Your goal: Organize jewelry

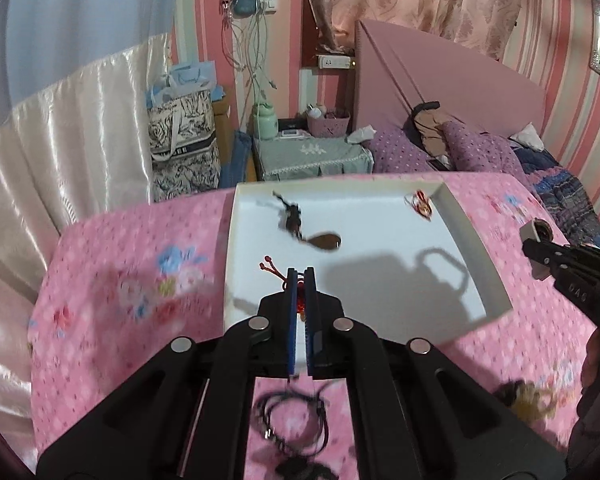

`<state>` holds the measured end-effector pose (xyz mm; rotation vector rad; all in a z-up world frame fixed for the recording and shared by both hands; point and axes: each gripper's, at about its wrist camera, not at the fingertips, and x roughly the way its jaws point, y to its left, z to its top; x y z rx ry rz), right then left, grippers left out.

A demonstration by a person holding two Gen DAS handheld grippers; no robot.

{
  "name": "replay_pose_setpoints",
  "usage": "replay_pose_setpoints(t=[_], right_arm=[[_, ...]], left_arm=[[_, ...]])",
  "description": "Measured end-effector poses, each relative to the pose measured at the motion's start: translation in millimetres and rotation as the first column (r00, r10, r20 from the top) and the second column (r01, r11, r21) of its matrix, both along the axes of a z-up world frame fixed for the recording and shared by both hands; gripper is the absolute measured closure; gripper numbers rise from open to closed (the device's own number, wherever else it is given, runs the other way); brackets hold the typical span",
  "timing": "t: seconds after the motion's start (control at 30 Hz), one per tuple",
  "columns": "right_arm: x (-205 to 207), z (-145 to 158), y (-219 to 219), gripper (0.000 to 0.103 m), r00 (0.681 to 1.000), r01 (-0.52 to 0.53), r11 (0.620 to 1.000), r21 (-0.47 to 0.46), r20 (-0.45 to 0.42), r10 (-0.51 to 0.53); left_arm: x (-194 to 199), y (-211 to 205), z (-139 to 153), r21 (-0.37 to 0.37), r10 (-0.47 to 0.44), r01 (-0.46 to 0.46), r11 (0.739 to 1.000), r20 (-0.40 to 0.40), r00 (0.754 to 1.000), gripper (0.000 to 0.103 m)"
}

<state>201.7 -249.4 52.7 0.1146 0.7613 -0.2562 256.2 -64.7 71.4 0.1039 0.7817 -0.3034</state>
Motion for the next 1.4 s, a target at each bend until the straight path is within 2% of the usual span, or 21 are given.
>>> replay_pose_setpoints(t=[0.13,0.37,0.57,0.9,0.97,1.13,1.37,1.4], right_arm=[[39.5,-2.6,5.5,0.096,1.0,-0.002,1.0,-0.015,-0.019,0.002],[104.8,-24.7,12.1,0.096,0.997,0.008,1.0,-0.017,-0.079,-0.009],[138.1,-44.5,20.3,0.096,0.994,-0.004,1.0,-0.003,-0.107,0.004],[177.7,-72.0,25.6,0.097,0.989,0.012,1.0,-0.028,-0.15,-0.016],[182.8,-74.1,22.3,0.098,0.988,0.018,1.0,0.012,-0.152,-0.016],[194.0,-85.0,22.3,0.096,0.981,0.02,0.999,0.034,-0.195,-0.013],[193.9,-85.6,17.4,0.092,0.98,0.015,0.997,0.076,-0.2,0.0],[194.2,-85.8,17.9,0.092,0.979,0.009,0.997,0.074,-0.201,0.006]], left_arm=[[29.0,-14.8,-3.8,0.016,0.009,-0.009,1.0,-0.016,1.0,0.103],[84.9,-28.3,-39.7,0.027,0.032,-0.03,0.999,-0.085,0.996,0.103],[123.4,-21.6,-67.2,0.033,0.068,-0.065,0.997,-0.118,0.991,0.103],[152.7,-17.1,-95.7,0.077,0.106,-0.095,0.992,-0.153,0.982,0.103],[154.4,-16.0,-94.7,0.08,0.11,-0.099,0.992,-0.148,0.983,0.103],[161.3,-19.6,-99.8,0.091,0.1,-0.085,0.992,-0.182,0.978,0.102],[165.5,-27.3,-103.2,0.117,0.094,-0.073,0.99,-0.184,0.978,0.098],[165.7,-27.0,-103.5,0.118,0.096,-0.074,0.99,-0.184,0.978,0.094]])
